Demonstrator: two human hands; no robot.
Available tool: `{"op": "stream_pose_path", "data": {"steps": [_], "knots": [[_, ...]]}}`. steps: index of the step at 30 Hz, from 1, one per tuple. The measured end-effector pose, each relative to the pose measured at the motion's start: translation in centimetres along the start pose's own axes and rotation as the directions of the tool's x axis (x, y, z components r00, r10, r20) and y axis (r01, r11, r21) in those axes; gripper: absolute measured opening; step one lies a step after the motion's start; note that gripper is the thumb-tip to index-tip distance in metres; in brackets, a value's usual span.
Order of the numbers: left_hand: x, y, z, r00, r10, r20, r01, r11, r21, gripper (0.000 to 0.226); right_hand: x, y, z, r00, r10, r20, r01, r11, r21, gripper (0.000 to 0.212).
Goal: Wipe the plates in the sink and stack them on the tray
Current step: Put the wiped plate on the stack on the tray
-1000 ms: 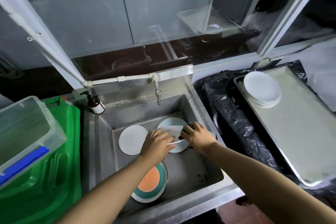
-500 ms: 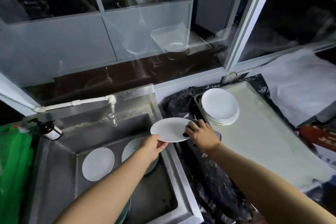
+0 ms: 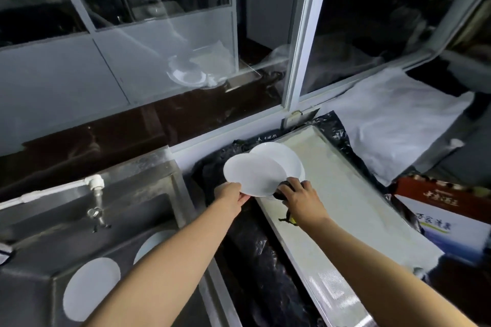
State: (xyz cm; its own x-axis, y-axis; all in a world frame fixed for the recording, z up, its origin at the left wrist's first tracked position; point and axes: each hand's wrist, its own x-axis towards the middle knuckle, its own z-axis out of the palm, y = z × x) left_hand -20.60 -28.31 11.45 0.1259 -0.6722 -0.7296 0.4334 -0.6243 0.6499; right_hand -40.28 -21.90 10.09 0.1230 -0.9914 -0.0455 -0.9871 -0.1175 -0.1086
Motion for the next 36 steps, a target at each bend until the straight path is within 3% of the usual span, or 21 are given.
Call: {"op": "stream_pose_path", "data": {"steps": [7,11,14,17,24,30,34,36], "knots": [[3.4,-2.1,5.4,0.999,0.021,-0.050,-0.019,0.999,0.041,0.032,-1.0,3.9,1.7,0.992,0.114,-0.054,-0.105,0.984,0.143,0.038],[8.4,-3.9,6.8,0.986,0.120,-0.116,-0.095,0.974,0.204,0.021,-1.3,5.7,2.4,0.984,0.170,-0.060,-0.156,0.969,0.191,0.038],[11.5,-5.1,7.2,0.977,0.115,-0.182,-0.064,0.963,0.261,0.029,-1.4,6.2,2.8,0.978,0.203,-0.043,-0.190,0.958,0.216,0.037],[8.2,-3.5,7.6,0.968,0.107,-0.225,-0.034,0.951,0.306,0.038,-1.8,6.2,3.3,0.976,0.215,-0.037,-0.201,0.951,0.235,0.035],[6.2,-2.3,6.8,0.991,0.107,-0.075,-0.053,0.855,0.516,0.039,-2.1,5.3,3.8,0.972,0.236,-0.017,-0.224,0.941,0.252,0.037],[5.3,-1.4,5.8,0.993,-0.088,0.080,0.033,0.850,0.525,0.041,-2.0,3.2,3.5,0.975,0.221,0.020,-0.218,0.940,0.261,0.040],[5.8,-1.5,2.3,0.997,-0.030,0.077,-0.026,0.767,0.641,0.044,-1.6,0.2,3.5,0.982,0.176,0.063,-0.186,0.946,0.264,0.037],[5.4,-1.3,-0.7,0.995,0.019,0.099,-0.084,0.706,0.703,0.031,-1.1,-2.2,3.6,0.986,0.138,0.089,-0.157,0.953,0.260,0.035]]}}
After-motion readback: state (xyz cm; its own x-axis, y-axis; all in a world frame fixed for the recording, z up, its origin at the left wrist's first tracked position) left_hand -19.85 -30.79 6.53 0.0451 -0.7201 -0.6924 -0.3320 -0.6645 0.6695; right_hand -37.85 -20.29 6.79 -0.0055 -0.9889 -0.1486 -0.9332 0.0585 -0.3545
